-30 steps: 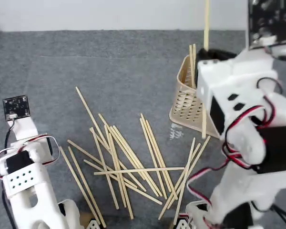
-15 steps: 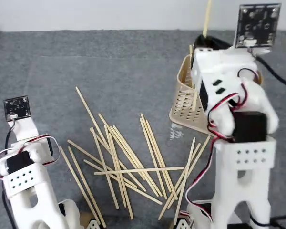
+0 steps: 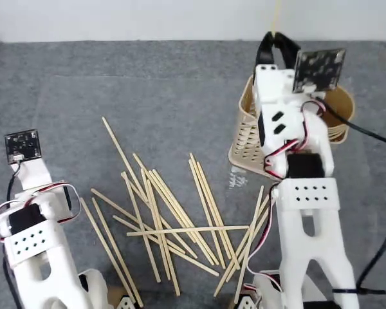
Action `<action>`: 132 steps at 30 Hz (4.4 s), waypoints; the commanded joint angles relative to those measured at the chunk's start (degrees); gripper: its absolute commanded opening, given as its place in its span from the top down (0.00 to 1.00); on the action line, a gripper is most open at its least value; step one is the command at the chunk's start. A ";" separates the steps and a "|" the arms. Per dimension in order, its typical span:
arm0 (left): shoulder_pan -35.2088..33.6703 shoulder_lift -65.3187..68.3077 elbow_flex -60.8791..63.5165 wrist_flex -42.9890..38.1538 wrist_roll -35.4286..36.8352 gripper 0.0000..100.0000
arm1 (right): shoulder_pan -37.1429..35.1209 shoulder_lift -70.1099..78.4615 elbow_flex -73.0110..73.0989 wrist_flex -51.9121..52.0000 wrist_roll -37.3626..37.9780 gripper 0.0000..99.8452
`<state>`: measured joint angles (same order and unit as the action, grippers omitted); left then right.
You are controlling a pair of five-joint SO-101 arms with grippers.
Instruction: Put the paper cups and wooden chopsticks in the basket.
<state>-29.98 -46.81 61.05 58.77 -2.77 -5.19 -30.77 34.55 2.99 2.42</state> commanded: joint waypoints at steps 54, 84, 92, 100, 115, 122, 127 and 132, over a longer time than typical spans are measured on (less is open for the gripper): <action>-0.09 -1.32 1.54 -3.52 -0.26 0.98 | -24.22 33.89 -13.63 61.32 -2.55 0.76; -0.09 -1.32 1.54 -3.52 -0.44 0.98 | -25.80 43.74 -16.79 56.31 -2.02 0.99; -0.09 -1.32 1.54 -3.52 -0.44 0.98 | -27.03 43.74 -31.12 67.91 -2.02 0.99; -0.09 -1.32 1.54 -3.52 -0.44 0.98 | -28.35 44.53 -35.69 71.25 -2.02 0.99; -0.09 -1.32 1.54 -3.52 -0.44 0.98 | -29.93 53.58 -33.49 66.33 -2.46 0.88; -0.09 -1.32 1.54 -3.52 -0.44 0.98 | -29.93 56.66 -34.29 65.80 -2.46 0.88; -0.09 -1.32 1.54 -3.52 -0.44 0.98 | -30.29 61.14 -34.73 65.80 -2.46 0.88; -0.09 -1.32 1.54 -3.52 -0.44 0.98 | -30.46 62.46 -37.19 66.24 -2.11 0.98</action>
<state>-29.98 -46.81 62.99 56.40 -2.77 -34.46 28.92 -0.97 69.63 0.48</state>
